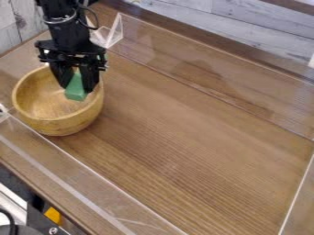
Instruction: Put the green block in the brown bowl
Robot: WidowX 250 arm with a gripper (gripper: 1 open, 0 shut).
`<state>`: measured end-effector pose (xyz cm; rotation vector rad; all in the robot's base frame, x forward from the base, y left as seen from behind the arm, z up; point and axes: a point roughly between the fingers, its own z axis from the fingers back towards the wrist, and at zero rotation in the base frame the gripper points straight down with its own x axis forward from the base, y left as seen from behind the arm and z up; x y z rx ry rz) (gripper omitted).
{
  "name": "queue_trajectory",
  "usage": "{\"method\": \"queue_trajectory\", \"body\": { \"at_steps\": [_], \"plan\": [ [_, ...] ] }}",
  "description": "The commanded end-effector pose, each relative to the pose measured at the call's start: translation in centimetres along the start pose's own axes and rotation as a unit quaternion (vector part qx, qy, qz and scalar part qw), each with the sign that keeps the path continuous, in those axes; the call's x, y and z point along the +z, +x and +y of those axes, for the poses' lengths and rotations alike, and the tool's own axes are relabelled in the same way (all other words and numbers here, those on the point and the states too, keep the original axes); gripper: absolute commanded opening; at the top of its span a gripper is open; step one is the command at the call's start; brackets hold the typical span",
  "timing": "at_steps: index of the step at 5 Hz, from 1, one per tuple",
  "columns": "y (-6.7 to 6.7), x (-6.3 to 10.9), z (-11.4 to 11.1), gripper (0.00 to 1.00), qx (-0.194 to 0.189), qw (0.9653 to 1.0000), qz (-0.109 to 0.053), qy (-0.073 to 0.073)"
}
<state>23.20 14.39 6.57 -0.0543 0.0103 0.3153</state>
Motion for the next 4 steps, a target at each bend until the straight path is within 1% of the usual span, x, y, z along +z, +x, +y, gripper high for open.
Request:
{"method": "queue_trajectory", "body": {
  "at_steps": [1, 4],
  "plan": [
    [0.84, 0.77, 0.83, 0.0, 0.004, 0.9997, -0.022, 0.012],
    [1.26, 0.27, 1.69, 0.0, 0.009, 0.9995, -0.022, 0.02]
  ]
}}
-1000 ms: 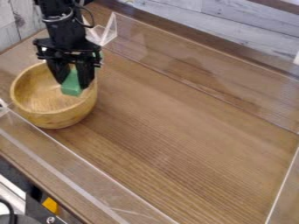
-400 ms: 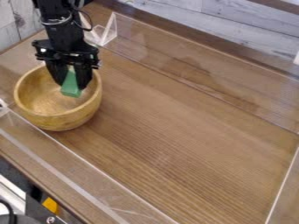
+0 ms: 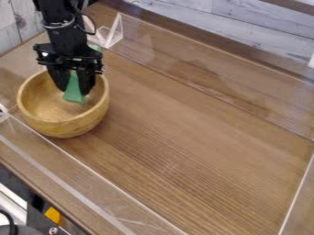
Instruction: Put the green block in the brown bowl
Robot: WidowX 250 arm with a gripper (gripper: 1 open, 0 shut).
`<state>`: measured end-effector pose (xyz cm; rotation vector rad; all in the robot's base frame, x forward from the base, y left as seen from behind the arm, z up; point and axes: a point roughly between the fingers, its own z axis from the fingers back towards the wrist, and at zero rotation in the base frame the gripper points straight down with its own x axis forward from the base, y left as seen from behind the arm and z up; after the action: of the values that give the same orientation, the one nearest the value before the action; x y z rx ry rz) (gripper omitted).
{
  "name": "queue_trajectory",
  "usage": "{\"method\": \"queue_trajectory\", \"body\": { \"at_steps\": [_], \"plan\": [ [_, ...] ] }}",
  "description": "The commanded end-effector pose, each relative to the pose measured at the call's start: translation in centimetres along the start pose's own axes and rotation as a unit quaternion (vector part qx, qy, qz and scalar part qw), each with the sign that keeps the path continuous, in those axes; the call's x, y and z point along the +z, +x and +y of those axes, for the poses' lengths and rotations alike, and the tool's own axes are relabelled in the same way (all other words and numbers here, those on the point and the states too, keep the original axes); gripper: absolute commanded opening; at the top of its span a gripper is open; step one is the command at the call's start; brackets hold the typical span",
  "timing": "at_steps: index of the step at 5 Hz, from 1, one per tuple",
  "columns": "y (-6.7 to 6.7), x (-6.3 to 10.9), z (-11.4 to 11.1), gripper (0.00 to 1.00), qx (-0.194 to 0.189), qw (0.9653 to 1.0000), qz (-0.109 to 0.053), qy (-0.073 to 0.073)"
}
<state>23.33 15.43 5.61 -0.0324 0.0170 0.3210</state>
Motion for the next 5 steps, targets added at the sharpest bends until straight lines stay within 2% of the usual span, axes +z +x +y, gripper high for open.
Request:
{"method": "queue_trajectory", "body": {
  "at_steps": [1, 2, 5],
  "plan": [
    [0.91, 1.08, 0.9, 0.0, 0.007, 0.9996, -0.024, 0.011],
    [0.95, 1.03, 1.1, 1.0, 0.009, 0.9996, -0.023, 0.012],
    [1.05, 0.9, 1.29, 1.0, 0.014, 0.9996, -0.022, 0.014]
  ]
}}
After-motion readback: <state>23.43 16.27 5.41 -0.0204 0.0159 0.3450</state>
